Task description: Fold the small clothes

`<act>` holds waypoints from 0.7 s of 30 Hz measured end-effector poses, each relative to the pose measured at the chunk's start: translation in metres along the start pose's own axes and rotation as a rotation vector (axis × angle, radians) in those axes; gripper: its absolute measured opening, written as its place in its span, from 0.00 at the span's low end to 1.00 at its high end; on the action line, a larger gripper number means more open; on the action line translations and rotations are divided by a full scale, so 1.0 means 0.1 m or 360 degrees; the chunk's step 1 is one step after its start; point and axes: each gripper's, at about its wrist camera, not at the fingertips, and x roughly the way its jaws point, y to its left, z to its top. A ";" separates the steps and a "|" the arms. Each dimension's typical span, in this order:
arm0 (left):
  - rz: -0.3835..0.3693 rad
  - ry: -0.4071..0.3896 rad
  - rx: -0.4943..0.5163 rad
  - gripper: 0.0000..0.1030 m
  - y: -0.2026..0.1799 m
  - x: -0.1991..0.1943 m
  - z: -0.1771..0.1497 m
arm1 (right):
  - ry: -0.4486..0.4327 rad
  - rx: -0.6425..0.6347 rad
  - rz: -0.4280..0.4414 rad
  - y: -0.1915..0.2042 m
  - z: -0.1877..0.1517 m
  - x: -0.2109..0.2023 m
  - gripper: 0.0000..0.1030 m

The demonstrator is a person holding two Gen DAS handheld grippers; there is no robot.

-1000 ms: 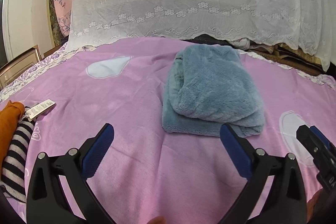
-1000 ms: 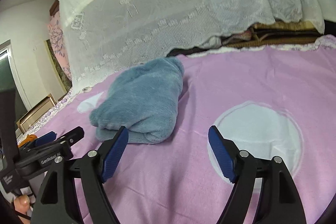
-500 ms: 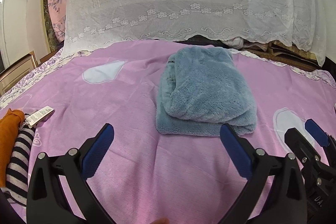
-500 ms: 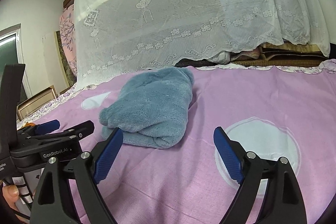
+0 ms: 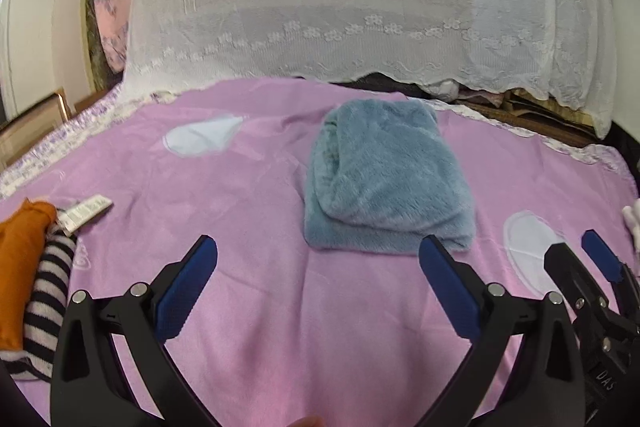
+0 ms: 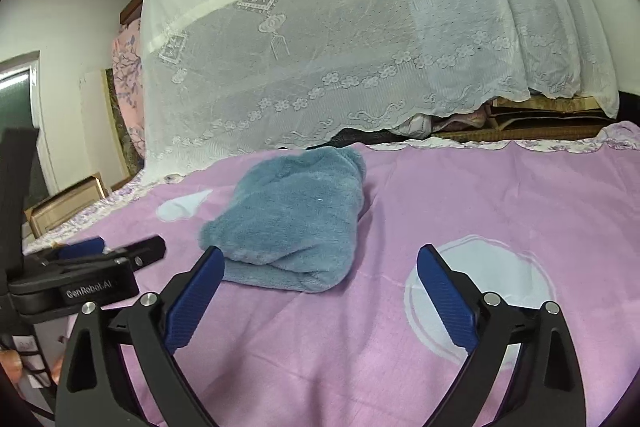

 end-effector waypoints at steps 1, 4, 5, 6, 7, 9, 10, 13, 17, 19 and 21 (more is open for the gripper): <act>-0.0025 0.0012 -0.0010 0.96 0.02 -0.02 -0.01 | 0.0002 -0.0011 0.0006 0.03 0.01 -0.05 0.95; -0.0045 0.0011 -0.0008 0.96 0.02 -0.06 -0.01 | 0.0008 -0.0083 -0.0024 0.14 0.07 -0.12 0.96; -0.0029 -0.0006 0.0011 0.96 0.00 -0.08 0.02 | 0.0015 -0.0104 -0.0021 0.18 0.10 -0.13 0.96; -0.0017 -0.0023 0.0026 0.96 -0.02 -0.10 0.03 | 0.0022 -0.0136 -0.0007 0.24 0.16 -0.14 0.96; -0.0001 -0.0050 0.0039 0.96 -0.02 -0.12 0.06 | 0.0019 -0.0168 -0.0015 0.28 0.21 -0.14 0.96; 0.0036 -0.0081 0.0055 0.96 -0.04 -0.14 0.16 | 0.0007 -0.0228 -0.0059 0.34 0.34 -0.15 0.96; 0.0041 -0.0069 0.0060 0.96 -0.04 -0.14 0.23 | 0.0008 -0.0259 -0.0087 0.38 0.45 -0.14 0.96; 0.0082 -0.0019 0.0050 0.96 -0.05 -0.14 0.52 | 0.0045 -0.0278 -0.0123 0.43 0.75 -0.12 0.96; 0.0045 -0.0045 0.0014 0.96 -0.12 -0.17 0.72 | 0.0017 -0.0169 0.0017 0.38 1.04 -0.19 0.97; 0.0057 -0.0095 0.0017 0.96 -0.15 -0.14 0.60 | 0.0028 -0.0109 0.0020 0.28 0.97 -0.17 0.97; 0.0081 -0.0096 0.0020 0.96 -0.15 -0.07 0.51 | 0.0083 -0.0082 0.0009 0.23 0.89 -0.06 0.97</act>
